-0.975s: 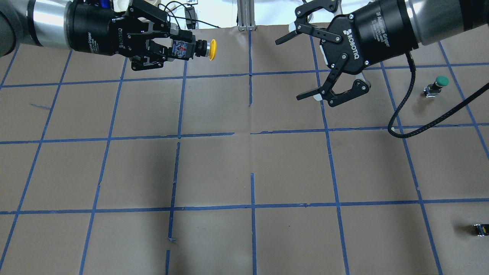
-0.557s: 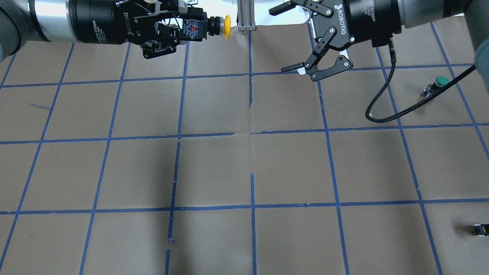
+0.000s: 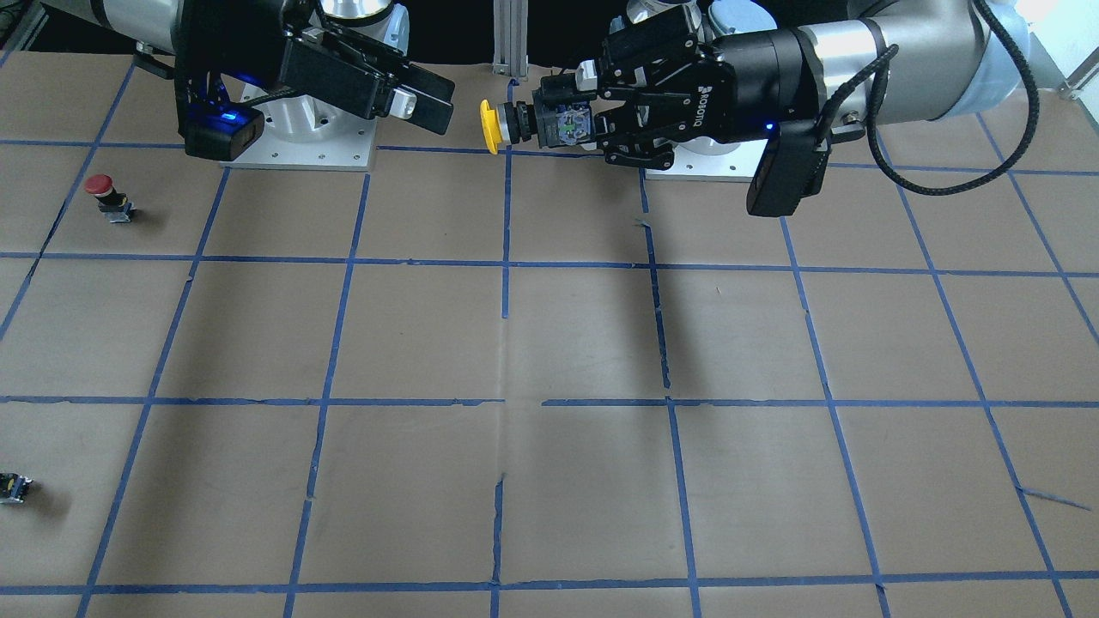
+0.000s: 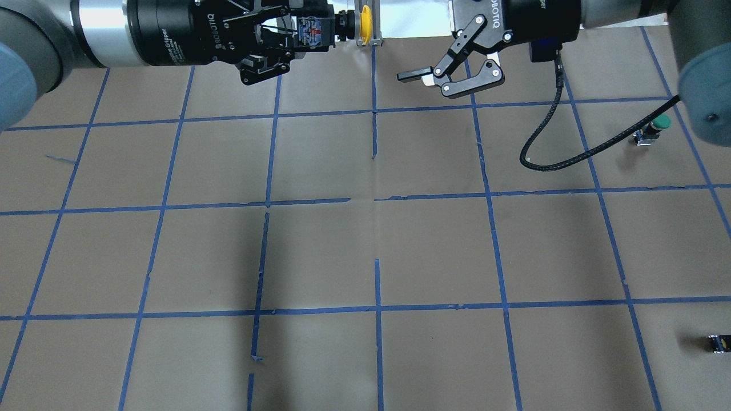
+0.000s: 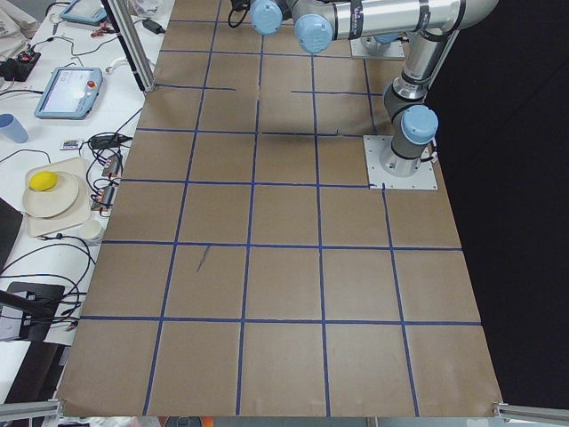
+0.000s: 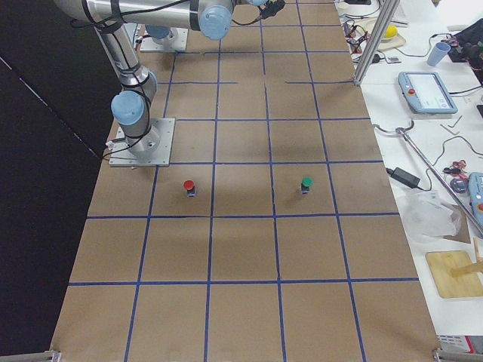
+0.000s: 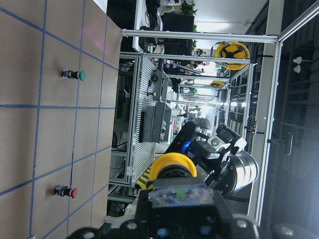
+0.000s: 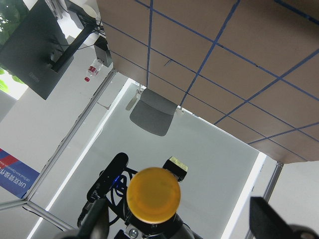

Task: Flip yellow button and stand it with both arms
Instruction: 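Close the right gripper on the yellow button held by the left gripper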

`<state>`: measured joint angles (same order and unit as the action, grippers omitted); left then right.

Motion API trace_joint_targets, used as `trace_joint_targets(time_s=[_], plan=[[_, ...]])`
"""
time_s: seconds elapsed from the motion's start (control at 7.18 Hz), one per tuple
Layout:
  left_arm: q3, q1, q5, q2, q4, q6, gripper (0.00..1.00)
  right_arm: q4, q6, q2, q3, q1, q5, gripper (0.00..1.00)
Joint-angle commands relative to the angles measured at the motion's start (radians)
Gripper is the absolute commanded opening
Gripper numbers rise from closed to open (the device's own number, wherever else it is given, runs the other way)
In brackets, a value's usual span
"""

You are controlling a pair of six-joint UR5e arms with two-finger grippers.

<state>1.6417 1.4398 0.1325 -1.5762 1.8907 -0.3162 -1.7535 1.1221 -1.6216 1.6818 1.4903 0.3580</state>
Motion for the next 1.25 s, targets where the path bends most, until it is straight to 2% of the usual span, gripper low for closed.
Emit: trace_joint_targets(time_s=[0.0,0.42,0.7,0.98,1.11], plan=[[0.001,0.004,-0.02,0.004,-0.009,0.002,0.06,-0.094,0.069,0.043,-0.004,0.025,-0.01,0.99],[0.001,0.01,-0.02,0.007,-0.019,0.003,0.06,-0.19,0.218,0.048,-0.008,0.031,-0.01,0.97],[0.003,0.011,-0.03,0.008,-0.019,0.005,0.06,-0.218,0.252,0.049,-0.008,0.031,-0.036,0.96],[0.001,0.011,-0.031,-0.001,-0.019,0.008,0.06,-0.216,0.252,0.049,-0.007,0.031,-0.036,0.78],[0.001,0.011,-0.034,-0.001,-0.019,0.006,0.06,-0.218,0.249,0.048,-0.001,0.031,-0.037,0.64]])
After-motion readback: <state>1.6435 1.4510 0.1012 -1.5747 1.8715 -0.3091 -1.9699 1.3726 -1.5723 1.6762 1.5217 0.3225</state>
